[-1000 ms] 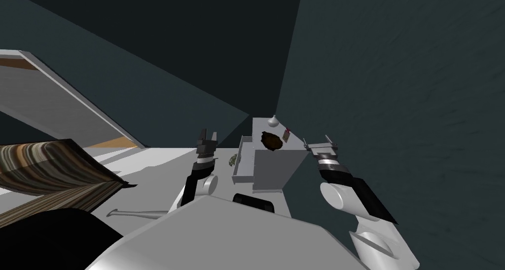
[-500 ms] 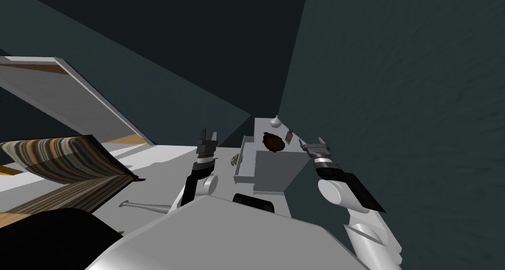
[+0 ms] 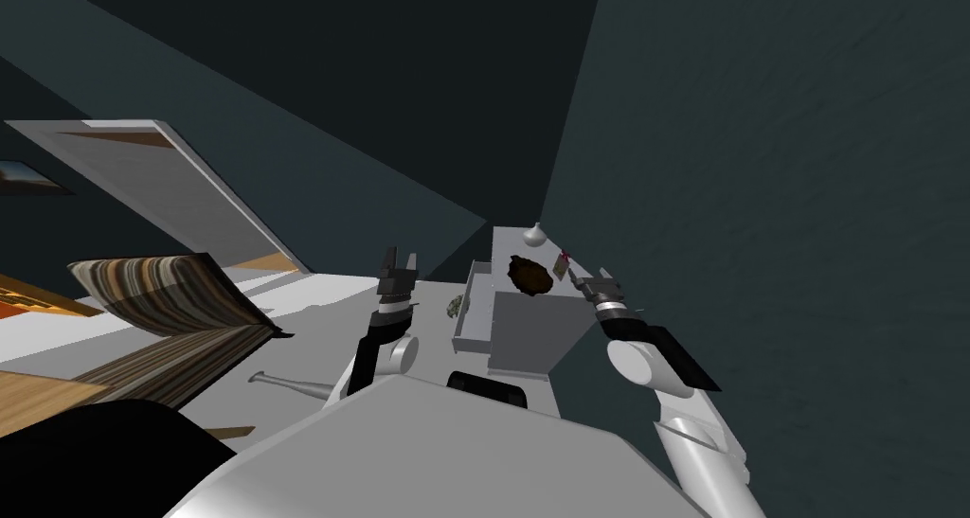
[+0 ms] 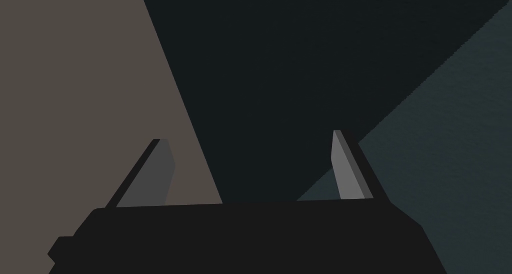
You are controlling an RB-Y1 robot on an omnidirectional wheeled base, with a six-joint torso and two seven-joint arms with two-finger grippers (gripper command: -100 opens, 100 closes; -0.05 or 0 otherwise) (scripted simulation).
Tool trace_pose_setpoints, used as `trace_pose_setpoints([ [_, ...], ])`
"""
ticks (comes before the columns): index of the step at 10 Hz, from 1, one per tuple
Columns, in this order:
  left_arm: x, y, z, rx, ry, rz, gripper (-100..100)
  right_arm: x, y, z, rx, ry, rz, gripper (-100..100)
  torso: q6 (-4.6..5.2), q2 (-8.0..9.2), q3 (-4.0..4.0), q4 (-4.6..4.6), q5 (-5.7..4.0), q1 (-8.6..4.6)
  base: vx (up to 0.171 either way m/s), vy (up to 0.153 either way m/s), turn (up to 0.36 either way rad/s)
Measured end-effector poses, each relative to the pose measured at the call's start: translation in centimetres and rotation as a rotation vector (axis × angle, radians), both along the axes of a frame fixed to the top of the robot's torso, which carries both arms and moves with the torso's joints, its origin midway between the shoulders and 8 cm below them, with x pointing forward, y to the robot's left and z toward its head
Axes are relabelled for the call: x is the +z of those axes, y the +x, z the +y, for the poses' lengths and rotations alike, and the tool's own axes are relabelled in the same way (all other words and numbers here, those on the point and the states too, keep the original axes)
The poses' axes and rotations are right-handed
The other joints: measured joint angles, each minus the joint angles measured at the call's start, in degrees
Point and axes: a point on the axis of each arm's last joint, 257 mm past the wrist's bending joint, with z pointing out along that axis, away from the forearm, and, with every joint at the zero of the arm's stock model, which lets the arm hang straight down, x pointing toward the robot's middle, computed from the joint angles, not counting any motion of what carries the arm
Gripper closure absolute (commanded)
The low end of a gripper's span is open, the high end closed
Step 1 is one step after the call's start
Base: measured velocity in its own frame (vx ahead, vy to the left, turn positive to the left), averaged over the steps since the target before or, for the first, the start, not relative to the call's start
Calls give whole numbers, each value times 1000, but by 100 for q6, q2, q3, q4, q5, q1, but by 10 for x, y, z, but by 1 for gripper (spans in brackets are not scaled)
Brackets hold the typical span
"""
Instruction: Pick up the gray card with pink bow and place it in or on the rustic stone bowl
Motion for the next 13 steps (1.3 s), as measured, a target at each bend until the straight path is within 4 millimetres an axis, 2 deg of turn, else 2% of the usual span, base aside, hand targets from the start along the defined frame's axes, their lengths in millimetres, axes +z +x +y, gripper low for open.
trace_pose_setpoints([
  [6,0,0,0,0,0,0,0,-29,16,5,88,232,79,-100,2,-1,-1,0,0,-2,22,-9,84],
  [9,0,0,0,0,0,0,0,-36,22,6,118,316,108,-100,3,5,3,1,0,-1,10,-9,40],
  [10,0,0,0,0,0,0,0,-37,22,6,119,321,109,0,4,8,4,2,0,1,0,0,0],
  [11,0,0,0,0,0,0,0,-37,22,6,119,320,109,-100,4,10,6,2,1,2,82,33,-36],
  [12,0,0,0,0,0,0,0,-32,21,4,122,319,107,-100,4,-12,-6,-1,3,14,52,22,-13],
  [13,0,0,0,0,0,0,0,-32,21,4,123,320,108,100,3,-8,-6,-2,3,12,6,3,2],
])
